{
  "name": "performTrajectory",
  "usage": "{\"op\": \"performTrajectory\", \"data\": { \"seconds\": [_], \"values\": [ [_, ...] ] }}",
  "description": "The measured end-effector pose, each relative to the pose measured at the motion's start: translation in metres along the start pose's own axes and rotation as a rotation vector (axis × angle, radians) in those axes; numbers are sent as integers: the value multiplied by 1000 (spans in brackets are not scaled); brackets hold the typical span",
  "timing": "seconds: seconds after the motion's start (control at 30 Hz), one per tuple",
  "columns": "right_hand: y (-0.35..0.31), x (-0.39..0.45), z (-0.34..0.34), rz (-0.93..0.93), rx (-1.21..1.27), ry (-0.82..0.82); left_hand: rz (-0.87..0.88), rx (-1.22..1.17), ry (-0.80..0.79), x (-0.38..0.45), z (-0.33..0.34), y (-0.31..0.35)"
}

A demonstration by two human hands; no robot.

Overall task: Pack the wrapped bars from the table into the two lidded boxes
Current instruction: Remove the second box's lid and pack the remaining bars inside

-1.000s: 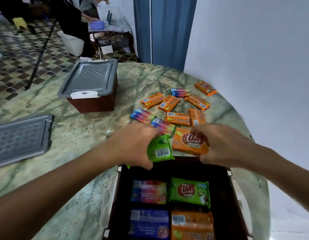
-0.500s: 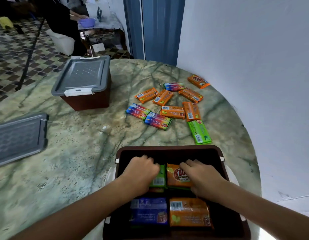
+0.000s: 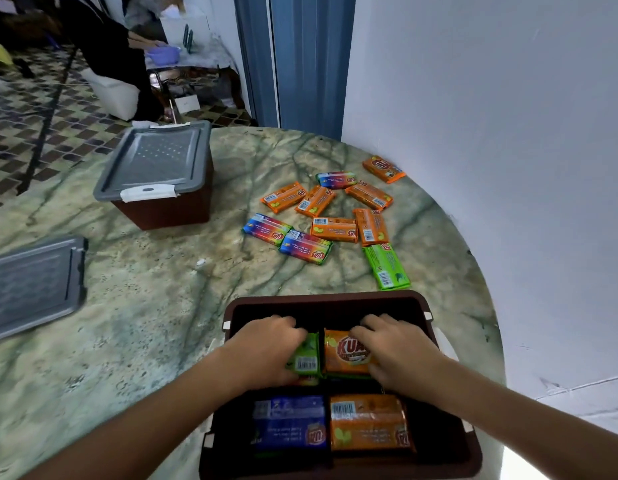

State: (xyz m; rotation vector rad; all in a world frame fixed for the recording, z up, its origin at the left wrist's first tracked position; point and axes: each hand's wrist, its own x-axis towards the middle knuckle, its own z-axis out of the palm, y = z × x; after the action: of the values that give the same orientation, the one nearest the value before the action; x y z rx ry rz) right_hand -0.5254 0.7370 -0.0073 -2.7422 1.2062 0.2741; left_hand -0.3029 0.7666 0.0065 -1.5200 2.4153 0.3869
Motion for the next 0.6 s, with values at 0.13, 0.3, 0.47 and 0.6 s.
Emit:
{"op": "performTrajectory", "data": {
  "seconds": [0.13,0.3,0.47,0.6],
  "values": [
    [2,2,-36,75,127,204,106,-173,160,-4,-38,-4],
    [23,19,-67,164,123,263,39,-118,246,14,-59,-28],
    [40,35,-60,208,134,2,-50,-180,75,40,-52,-33],
    [45,40,-50,204,164,-50,-47,-271,50,51,-52,-30]
  ]
}}
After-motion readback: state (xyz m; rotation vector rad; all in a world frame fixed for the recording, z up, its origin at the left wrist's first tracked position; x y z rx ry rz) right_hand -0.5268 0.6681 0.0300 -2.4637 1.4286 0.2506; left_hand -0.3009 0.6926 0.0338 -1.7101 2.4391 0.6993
